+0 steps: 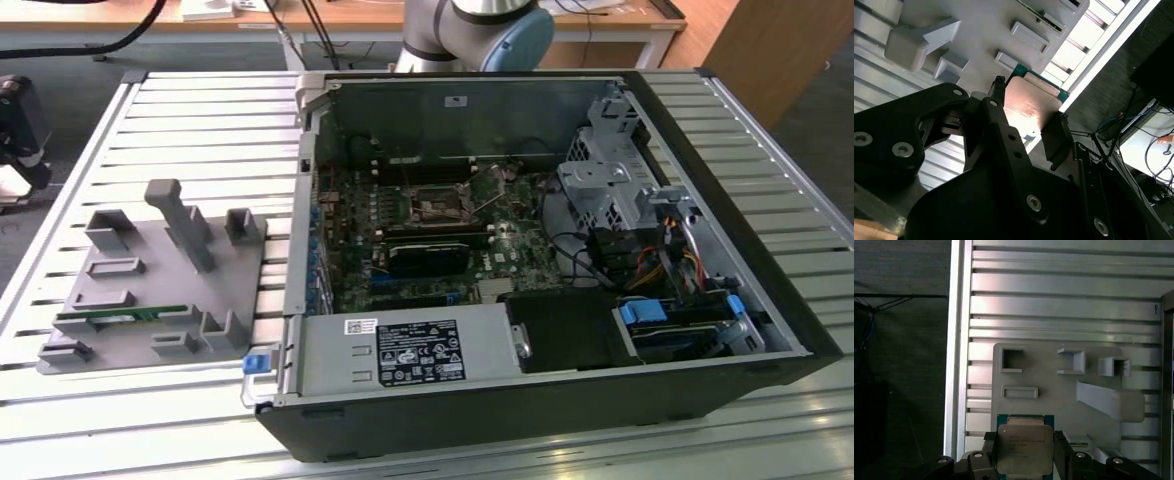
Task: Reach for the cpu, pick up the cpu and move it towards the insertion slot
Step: 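Pick up the cpu and move it towards the insertion slot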
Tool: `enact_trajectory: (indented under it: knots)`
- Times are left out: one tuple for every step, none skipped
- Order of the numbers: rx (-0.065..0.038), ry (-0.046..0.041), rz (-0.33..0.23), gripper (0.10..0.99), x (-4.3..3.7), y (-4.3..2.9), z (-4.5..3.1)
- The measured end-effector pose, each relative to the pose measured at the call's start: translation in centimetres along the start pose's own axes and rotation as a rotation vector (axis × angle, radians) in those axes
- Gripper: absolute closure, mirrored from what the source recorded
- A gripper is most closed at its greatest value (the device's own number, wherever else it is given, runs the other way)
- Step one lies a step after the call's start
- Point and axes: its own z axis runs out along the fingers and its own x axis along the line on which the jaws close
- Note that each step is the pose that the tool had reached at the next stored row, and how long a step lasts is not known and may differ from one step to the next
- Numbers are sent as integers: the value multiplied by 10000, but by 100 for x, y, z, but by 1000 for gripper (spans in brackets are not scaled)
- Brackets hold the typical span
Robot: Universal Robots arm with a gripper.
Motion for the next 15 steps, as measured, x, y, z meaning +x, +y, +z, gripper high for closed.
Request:
enact_trajectory:
  knots:
    - [0,-1,0,549,0,1,-23]
    - [-1,-2,0,549,-1,3,-50]
    - [-1,-1,2,549,-1,5,-78]
    - [0,0,3,549,-1,7,-111]
    - [0,-1,3,549,-1,8,-146]
    - [-1,-1,4,549,-1,10,-185]
    - [0,-1,5,549,-2,12,-221]
    - [0,-1,7,549,-2,14,-257]
    - [0,-1,8,549,-2,15,-297]
    - [0,-2,9,549,-2,17,-335]
    - [0,-1,10,549,-2,18,-370]
    - [0,-1,11,549,-3,20,-406]
    - [0,-2,13,549,-3,22,-440]
    - [0,-2,15,549,-3,24,-475]
    - [0,-1,17,549,-3,25,-508]
